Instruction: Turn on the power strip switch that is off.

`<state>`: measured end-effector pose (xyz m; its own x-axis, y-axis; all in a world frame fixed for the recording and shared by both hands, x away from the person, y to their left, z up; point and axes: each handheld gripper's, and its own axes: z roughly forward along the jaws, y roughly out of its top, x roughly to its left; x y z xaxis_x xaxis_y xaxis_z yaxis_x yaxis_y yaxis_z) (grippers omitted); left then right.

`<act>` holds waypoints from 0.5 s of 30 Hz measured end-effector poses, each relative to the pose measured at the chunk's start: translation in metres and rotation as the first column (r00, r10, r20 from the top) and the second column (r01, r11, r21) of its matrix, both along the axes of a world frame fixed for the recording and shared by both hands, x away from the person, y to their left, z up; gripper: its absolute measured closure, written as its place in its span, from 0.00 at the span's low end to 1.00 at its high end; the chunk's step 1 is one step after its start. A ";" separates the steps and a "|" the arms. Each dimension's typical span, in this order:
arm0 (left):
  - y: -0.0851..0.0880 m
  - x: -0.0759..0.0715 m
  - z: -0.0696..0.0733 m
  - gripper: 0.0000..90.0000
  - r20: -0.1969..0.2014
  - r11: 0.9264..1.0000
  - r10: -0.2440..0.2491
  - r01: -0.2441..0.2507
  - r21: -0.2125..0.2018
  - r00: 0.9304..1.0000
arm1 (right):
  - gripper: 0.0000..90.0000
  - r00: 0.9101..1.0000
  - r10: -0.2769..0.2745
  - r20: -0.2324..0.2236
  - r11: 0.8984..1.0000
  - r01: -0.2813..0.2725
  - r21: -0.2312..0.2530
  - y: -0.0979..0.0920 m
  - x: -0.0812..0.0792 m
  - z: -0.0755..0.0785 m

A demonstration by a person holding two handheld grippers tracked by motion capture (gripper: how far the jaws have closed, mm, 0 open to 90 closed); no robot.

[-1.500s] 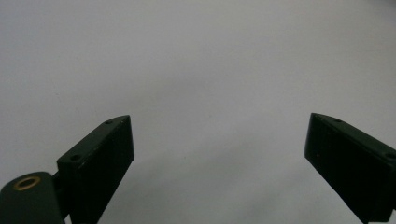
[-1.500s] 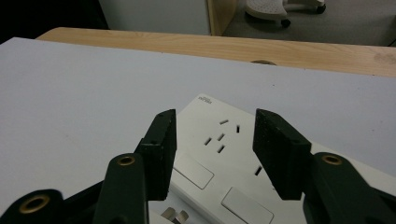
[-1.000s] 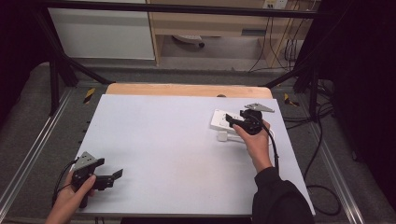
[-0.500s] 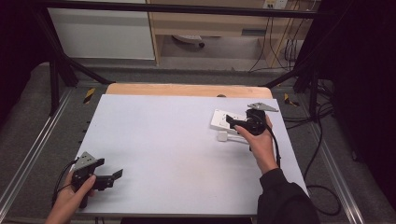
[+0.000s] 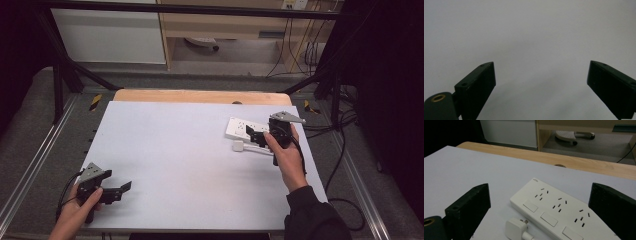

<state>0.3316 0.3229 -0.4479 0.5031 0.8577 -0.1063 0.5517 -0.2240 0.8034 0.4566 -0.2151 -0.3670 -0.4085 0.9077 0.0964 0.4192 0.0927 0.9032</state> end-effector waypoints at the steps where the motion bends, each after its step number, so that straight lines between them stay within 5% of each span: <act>1: 0.000 0.000 0.000 0.09 0.000 1.000 0.001 -0.001 0.000 1.000 | 0.05 1.000 0.003 0.008 1.000 -0.003 0.001 0.000 -0.002 0.001; 15: 0.001 -0.001 0.000 0.09 0.001 1.000 0.000 0.000 -0.001 1.000 | 0.06 0.999 0.006 0.040 1.000 -0.006 0.004 -0.010 -0.028 0.007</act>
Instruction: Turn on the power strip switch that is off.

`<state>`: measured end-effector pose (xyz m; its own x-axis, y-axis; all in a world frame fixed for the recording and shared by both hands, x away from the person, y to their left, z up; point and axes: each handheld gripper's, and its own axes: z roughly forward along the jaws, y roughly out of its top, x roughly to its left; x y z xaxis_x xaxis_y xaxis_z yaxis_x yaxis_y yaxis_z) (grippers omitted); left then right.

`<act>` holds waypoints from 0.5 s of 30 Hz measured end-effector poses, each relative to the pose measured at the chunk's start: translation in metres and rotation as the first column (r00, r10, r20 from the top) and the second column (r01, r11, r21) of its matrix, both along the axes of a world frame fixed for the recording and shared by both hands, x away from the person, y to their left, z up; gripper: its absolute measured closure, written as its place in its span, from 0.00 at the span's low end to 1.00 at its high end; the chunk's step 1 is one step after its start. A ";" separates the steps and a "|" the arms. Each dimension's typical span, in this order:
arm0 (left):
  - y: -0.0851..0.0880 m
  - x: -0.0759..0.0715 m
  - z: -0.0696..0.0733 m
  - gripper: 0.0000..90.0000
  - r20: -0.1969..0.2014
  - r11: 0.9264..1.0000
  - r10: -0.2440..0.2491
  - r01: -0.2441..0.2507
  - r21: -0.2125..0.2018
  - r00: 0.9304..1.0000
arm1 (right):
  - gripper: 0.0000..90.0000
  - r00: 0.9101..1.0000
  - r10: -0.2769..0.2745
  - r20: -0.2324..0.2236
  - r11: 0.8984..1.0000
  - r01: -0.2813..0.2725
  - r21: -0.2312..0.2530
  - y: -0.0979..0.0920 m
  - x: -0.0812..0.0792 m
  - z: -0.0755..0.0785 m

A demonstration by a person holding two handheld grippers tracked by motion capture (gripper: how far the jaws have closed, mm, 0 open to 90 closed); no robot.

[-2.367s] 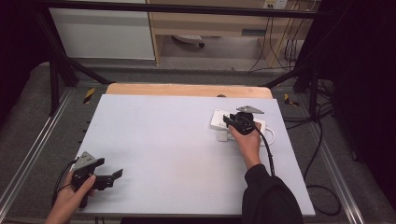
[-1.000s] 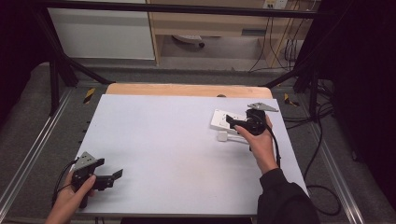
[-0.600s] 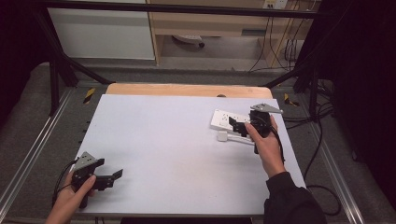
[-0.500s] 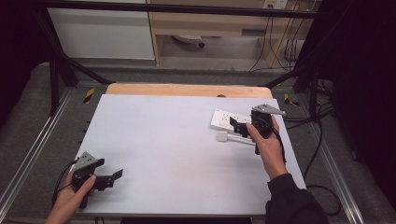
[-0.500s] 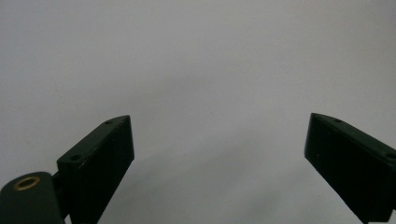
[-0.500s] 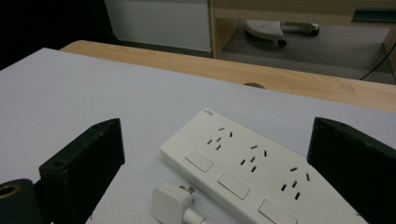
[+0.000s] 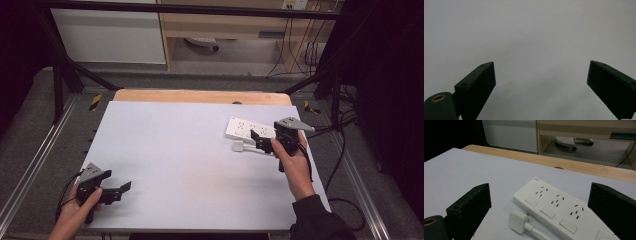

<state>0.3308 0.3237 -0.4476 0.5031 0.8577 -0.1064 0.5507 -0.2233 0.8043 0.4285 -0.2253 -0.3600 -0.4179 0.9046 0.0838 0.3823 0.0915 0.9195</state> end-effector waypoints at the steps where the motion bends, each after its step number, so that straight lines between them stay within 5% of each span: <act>1: 0.000 0.000 0.000 0.09 0.000 1.000 0.000 0.000 0.000 1.000 | 0.06 1.000 -0.001 0.002 1.000 0.001 -0.003 -0.002 -0.002 -0.001; 15: 0.001 0.000 0.001 0.09 0.003 1.000 0.006 -0.006 -0.011 1.000 | 0.06 0.999 -0.028 0.025 1.000 0.029 -0.009 -0.029 -0.037 -0.021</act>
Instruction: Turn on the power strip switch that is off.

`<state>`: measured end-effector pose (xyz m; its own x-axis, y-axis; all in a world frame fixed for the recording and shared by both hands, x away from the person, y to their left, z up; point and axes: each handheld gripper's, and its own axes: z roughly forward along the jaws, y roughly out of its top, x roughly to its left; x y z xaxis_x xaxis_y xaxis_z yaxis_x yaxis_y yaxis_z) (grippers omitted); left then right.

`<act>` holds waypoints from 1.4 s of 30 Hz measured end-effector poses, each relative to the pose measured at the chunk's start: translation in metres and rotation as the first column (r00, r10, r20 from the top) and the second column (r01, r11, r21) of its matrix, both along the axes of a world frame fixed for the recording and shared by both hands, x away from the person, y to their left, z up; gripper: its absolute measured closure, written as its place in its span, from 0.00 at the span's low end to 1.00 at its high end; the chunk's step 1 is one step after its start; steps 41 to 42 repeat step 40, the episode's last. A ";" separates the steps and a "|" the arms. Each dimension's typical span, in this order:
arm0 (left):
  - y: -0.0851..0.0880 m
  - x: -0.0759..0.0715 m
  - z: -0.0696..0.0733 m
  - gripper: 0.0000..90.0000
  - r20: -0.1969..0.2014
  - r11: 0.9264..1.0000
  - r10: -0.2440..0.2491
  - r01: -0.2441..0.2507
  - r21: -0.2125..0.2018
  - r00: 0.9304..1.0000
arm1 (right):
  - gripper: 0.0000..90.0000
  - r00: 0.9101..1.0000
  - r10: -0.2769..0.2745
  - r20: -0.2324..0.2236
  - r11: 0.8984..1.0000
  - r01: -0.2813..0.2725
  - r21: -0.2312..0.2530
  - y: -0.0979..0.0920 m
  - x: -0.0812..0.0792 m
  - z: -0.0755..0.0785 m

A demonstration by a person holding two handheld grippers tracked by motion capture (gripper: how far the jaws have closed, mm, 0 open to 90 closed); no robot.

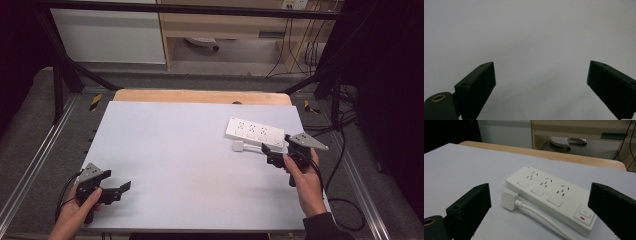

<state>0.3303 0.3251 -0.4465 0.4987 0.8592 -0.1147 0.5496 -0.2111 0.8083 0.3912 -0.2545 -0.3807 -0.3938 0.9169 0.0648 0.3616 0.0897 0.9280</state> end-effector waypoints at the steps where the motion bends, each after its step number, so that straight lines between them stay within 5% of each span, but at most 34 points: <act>1: 0.000 0.000 0.000 0.09 0.000 1.000 0.002 -0.002 -0.001 1.000 | 0.06 1.000 -0.001 0.002 1.000 0.001 0.000 -0.002 -0.003 -0.002; 31: 0.000 -0.001 0.001 0.09 0.005 1.000 0.001 -0.001 0.000 1.000 | 0.04 0.998 0.042 -0.055 0.999 -0.044 -0.020 -0.006 -0.047 -0.050; 42: -0.001 -0.001 0.002 0.09 0.008 1.000 -0.004 0.004 -0.001 1.000 | 0.04 0.992 0.087 -0.094 0.992 -0.095 -0.087 0.011 -0.043 -0.065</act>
